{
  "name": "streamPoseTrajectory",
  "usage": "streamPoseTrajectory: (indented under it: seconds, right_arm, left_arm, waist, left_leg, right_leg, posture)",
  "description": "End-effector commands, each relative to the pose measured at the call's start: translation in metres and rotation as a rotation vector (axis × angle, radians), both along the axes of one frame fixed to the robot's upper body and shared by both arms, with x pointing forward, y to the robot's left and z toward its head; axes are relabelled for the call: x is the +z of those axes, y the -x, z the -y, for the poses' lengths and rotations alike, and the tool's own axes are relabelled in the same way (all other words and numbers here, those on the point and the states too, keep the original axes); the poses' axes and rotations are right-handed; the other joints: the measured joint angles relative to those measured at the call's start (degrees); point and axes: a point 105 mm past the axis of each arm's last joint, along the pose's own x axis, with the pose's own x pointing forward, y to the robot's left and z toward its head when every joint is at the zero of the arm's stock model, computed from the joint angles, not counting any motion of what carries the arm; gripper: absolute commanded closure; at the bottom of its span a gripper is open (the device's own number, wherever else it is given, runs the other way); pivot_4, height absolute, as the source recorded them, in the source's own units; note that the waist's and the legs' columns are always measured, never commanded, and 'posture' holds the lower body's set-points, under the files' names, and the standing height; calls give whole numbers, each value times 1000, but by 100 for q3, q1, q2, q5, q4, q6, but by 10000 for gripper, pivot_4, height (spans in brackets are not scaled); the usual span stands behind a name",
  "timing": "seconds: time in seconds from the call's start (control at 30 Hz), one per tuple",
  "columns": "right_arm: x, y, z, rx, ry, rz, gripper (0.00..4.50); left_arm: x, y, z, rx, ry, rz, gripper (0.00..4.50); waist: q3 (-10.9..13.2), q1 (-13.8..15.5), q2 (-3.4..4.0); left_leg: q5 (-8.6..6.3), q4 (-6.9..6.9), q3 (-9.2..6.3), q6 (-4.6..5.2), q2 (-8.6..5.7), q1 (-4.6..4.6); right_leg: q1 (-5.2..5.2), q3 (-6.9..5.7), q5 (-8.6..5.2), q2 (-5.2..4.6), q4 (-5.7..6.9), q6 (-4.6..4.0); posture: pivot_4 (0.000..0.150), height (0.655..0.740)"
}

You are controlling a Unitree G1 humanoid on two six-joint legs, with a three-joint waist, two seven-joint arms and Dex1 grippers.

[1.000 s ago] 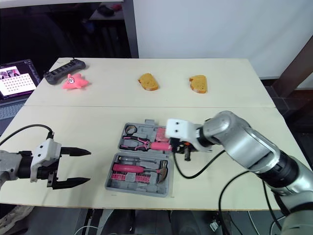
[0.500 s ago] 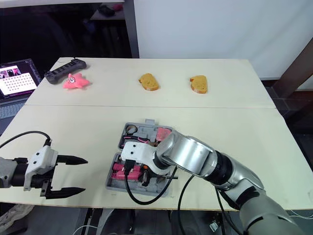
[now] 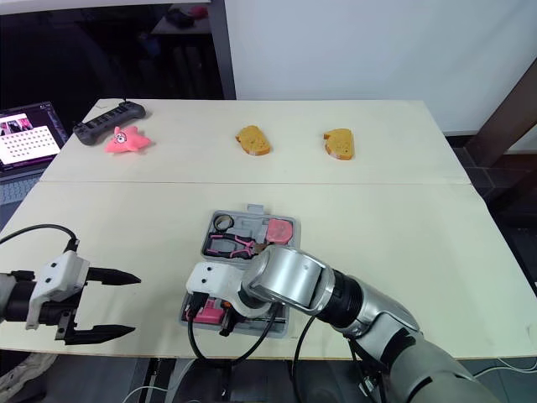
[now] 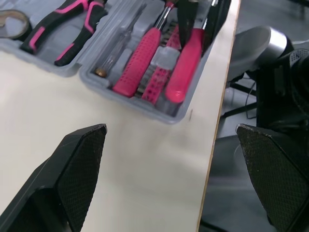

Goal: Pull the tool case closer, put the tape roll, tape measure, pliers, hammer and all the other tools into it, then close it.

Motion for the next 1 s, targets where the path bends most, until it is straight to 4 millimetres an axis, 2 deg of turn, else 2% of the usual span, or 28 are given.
streamPoseTrajectory:
  seconds: [0.03, 0.4, 0.47, 0.5, 0.6, 0.7, 0.83, 0.87, 0.93, 1.0]
  right_arm:
    - [-1, 8, -10, 33, -9, -7, 40846]
    - [0, 6, -22, 20, -25, 2, 40846]
    - [1, 5, -21, 8, -29, 10, 30110]
    - [3, 4, -20, 5, -36, 11, 26688]
    - [18, 4, -22, 20, -91, 2, 12166]
    - [40, 3, -23, 32, -187, -12, 12166]
    - [63, -6, -17, 46, -334, 64, 12166]
    - [69, -9, -17, 72, -428, 132, 12166]
    - [70, -8, -11, 145, -505, 248, 12166]
    - [60, -7, -4, 171, -508, 249, 12166]
  left_arm:
    - [8, 3, 0, -13, -24, 22, 0]
    - [8, 4, 1, 0, -29, 31, 0]
    - [8, 4, 1, -1, -28, 31, 0]
    - [8, 3, 1, -1, -27, 32, 0]
    - [12, 0, 5, 4, 11, 40, 0]
    - [14, -3, 8, 1, 27, 46, 0]
    - [14, -6, 12, -2, 46, 48, 0]
    - [14, -7, 13, -3, 49, 47, 0]
    - [12, -8, 14, -5, 55, 45, 0]
    - [11, -9, 15, -8, 61, 44, 0]
  waist:
    - [0, 0, -1]
    - [-1, -77, -1]
    - [-1, -128, -1]
    - [-1, -134, -1]
    - [-1, -142, -1]
    - [-1, -137, -1]
    - [-1, -131, -1]
    - [-1, -133, -1]
    - [-1, -123, -2]
    - [-2, -127, -4]
  left_leg:
    - [0, 0, 0, 0, 0, 0]
    - [0, -4, 0, 0, 1, 0]
    - [0, -4, -1, 0, 1, 0]
    - [0, -4, -1, 0, 1, 0]
    - [0, -5, -2, 0, 1, 0]
    - [0, -2, -3, 0, 1, 0]
    - [0, -6, -4, 0, 1, -1]
    - [0, -8, -4, 0, 1, -1]
    - [0, -13, -4, 0, 1, -2]
    - [0, -14, -3, 0, 0, -5]
  right_leg:
    - [0, 0, 0, 0, 0, 0]
    - [-1, 0, 0, 2, 0, -1]
    - [-1, 0, 0, 2, 0, -1]
    - [-1, 0, 0, 2, 0, 0]
    - [-1, 0, 0, 2, 0, 0]
    - [0, -1, 0, 1, 0, 0]
    - [0, -3, 0, 1, -2, 1]
    - [0, -3, 0, 0, -4, 1]
    - [2, -5, -1, 0, -11, 1]
    - [3, -5, -1, -2, -17, 2]
  posture:
    - [1500, 7314]
    - [1500, 7314]
    - [1500, 7314]
    - [1500, 7314]
    - [1500, 7314]
    - [1500, 7314]
    - [1500, 7314]
    - [1500, 7314]
    - [1500, 7314]
    - [1500, 7314]
